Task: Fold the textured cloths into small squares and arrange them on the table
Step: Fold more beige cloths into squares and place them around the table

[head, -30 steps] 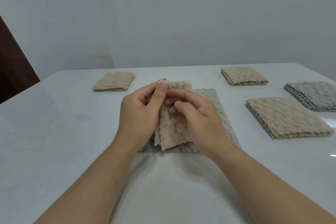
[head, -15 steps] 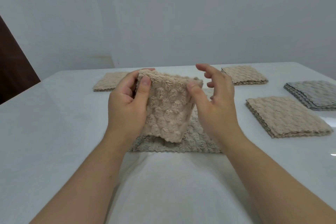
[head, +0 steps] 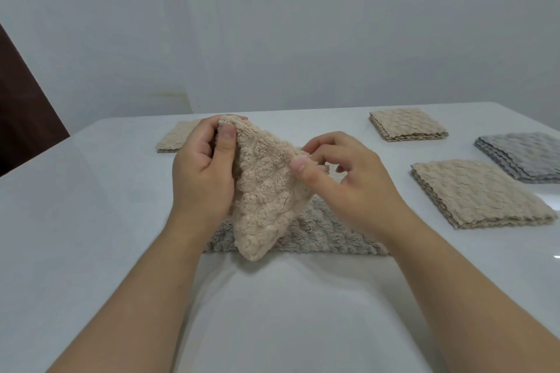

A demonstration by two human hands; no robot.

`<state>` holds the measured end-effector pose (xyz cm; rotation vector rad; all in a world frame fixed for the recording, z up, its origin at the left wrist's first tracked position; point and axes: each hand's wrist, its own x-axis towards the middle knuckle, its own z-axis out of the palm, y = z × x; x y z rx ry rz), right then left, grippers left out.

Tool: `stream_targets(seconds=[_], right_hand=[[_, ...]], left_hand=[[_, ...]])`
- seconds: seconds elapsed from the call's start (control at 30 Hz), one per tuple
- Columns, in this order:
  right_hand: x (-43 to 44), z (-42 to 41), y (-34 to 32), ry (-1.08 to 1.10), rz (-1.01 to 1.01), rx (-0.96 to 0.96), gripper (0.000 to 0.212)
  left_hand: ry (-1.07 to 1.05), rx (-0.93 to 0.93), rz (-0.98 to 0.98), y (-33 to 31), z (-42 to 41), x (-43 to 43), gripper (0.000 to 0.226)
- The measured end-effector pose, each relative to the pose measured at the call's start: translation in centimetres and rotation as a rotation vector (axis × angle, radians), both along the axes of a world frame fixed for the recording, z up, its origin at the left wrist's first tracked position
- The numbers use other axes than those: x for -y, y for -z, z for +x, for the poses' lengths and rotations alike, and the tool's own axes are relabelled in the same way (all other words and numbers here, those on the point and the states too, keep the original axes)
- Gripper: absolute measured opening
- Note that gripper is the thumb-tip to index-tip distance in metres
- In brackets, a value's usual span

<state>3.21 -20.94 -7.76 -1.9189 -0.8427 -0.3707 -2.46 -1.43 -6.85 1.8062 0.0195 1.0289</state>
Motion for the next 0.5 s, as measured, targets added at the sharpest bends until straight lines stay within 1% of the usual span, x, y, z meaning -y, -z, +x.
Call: stream_targets(seconds=[0.1, 0.17, 0.27, 0.33, 0.37, 0.43, 0.5], right_hand=[[0.1, -0.2, 0.0, -0.077, -0.073, 0.086, 0.033], [0.1, -0.4, -0.1, -0.13, -0.119, 0.08, 0.024], [0.2, -0.7, -0.3, -0.179, -0.188, 0.014, 0.04], [0.4, -0.7, -0.3, -0.129, -0.175, -0.015, 0.038], [0.5, -0.8, -0.3, -0.072, -0.143, -0.003, 0.036], [0.5, -0.6, -0.2, 0.065, -0.069, 0.058, 0.04], [0.6, -0.4, -0.2, 0.145, 0.011, 0.081, 0.038]], left_hand=[[-0.042, -0.004, 0.089, 0.1, 0.0, -0.1, 0.019], [-0.088, -0.014, 0.16, 0.3, 0.1, -0.1, 0.019], [-0.148, -0.028, 0.253, 0.6, 0.3, -0.3, 0.018], [-0.178, -0.043, 0.272, 0.9, 0.4, -0.4, 0.021], [-0.19, -0.049, 0.268, 1.0, 0.4, -0.3, 0.022], [-0.199, -0.054, 0.259, 1.1, 0.4, 0.1, 0.022], [-0.173, -0.063, 0.245, 1.1, 0.4, 0.8, 0.019]])
